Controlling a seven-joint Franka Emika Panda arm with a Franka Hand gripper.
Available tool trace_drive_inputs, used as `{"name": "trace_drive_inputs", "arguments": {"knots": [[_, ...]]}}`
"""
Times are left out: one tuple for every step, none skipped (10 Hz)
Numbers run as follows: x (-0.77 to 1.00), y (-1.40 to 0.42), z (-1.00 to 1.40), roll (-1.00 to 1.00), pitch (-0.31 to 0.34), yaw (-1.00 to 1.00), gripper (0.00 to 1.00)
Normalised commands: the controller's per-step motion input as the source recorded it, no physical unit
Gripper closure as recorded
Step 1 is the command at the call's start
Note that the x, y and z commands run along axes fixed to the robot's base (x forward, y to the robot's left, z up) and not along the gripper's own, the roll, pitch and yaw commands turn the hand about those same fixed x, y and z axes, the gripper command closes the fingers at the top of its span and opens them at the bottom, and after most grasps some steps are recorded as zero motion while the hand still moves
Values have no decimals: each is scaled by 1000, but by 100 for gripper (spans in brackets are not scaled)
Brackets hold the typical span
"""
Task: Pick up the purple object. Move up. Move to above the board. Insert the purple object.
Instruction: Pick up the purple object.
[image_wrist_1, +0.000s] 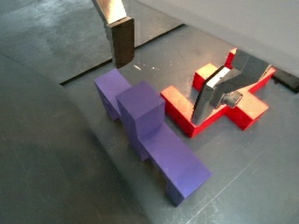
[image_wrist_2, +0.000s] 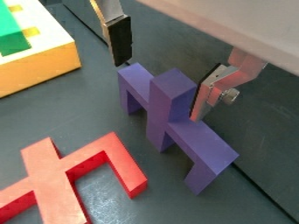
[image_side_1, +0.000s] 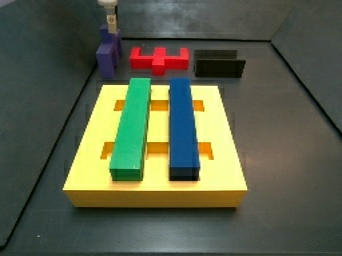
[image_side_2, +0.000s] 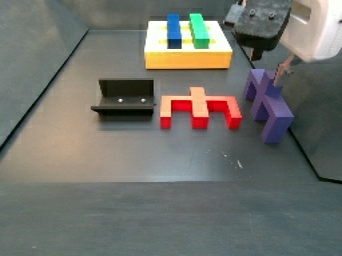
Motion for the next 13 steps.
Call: {"name": "trace_drive_inputs", "arguments": {"knots": [[0,0,-57,60,109,-449,0],[0,0,-9,0,99,-514,0],[0,0,-40,0,83,-551,0],[-29,0,-63,0,66,-529,0],[-197,0,-114,0,17,-423,0],[-291,0,-134,-1,0,-300,0],[-317,0,-137,0,0,-86,0],[-157,0,-151,0,0,0,0],[-23,0,-149,13,0,0,0],[0,20,-177,16,0,0,0],[0,57,-146,26,0,0,0],[0,91,-120,20,0,0,0],[0,177,-126,13,0,0,0]]}}
